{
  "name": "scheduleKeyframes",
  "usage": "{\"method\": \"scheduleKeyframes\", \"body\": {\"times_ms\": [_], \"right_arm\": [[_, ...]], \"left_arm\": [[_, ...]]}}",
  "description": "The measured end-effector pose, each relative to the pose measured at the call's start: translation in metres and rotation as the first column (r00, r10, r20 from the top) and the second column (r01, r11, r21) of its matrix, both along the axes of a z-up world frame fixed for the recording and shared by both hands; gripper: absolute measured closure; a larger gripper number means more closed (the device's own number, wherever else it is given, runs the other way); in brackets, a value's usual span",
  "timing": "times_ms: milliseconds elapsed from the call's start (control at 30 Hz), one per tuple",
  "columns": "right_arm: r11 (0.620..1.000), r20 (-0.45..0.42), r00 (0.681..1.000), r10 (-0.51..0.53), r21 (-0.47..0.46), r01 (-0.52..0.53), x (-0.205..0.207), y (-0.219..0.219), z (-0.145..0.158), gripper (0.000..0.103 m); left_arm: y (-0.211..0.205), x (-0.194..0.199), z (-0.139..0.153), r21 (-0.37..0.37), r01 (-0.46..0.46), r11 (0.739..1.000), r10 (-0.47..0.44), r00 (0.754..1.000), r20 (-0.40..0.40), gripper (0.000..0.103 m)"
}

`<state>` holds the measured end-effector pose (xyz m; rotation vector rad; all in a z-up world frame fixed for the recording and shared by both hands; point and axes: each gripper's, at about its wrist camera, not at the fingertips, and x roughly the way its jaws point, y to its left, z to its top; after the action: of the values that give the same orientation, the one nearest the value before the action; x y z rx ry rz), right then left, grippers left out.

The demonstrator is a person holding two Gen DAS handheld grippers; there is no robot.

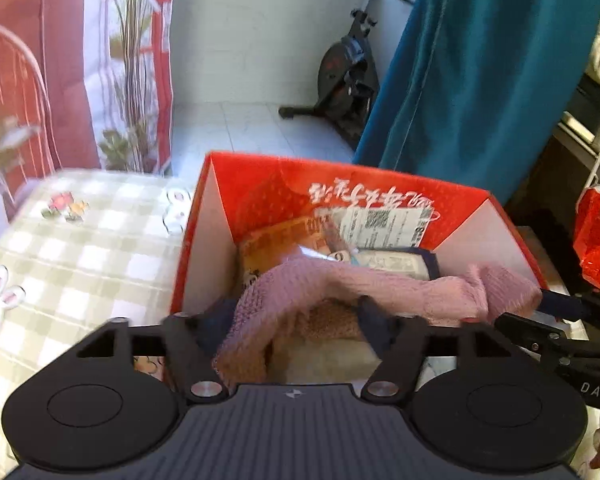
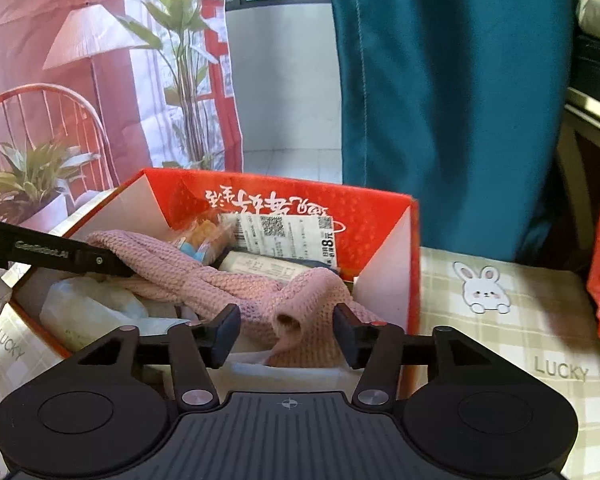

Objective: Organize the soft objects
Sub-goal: 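Lower the pink pouch into the box and open both tools, then move both tools down to the black eye mask beside the box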

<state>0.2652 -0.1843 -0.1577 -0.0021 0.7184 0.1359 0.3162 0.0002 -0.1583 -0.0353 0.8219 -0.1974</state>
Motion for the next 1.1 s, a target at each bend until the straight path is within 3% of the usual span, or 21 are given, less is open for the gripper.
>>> {"method": "scheduleKeyframes", "body": {"times_ms": [333, 667, 1100], "right_arm": [[1.000, 0.047, 0.999, -0.011, -0.016, 0.011, -0.037, 0.001, 0.023, 0.039], [0.998, 0.096, 0.994, -0.057, -0.022, 0.059, -0.070, 0.002, 0.037, 0.000], [0.997, 0.074, 0.994, -0.075, 0.028, 0.073, -0.092, 0.001, 0.022, 0.001]], "left_arm": [[-0.004, -0.040, 0.029, 0.007, 0.027, 1.000, -0.027, 0.996, 0.081, 0.015], [-0.012, -0.078, 0.040, 0.042, 0.064, 0.997, -0.069, 0.987, 0.142, 0.000], [-0.002, -0.098, 0.015, 0.051, 0.088, 0.995, -0.093, 0.989, 0.112, 0.000]]}}
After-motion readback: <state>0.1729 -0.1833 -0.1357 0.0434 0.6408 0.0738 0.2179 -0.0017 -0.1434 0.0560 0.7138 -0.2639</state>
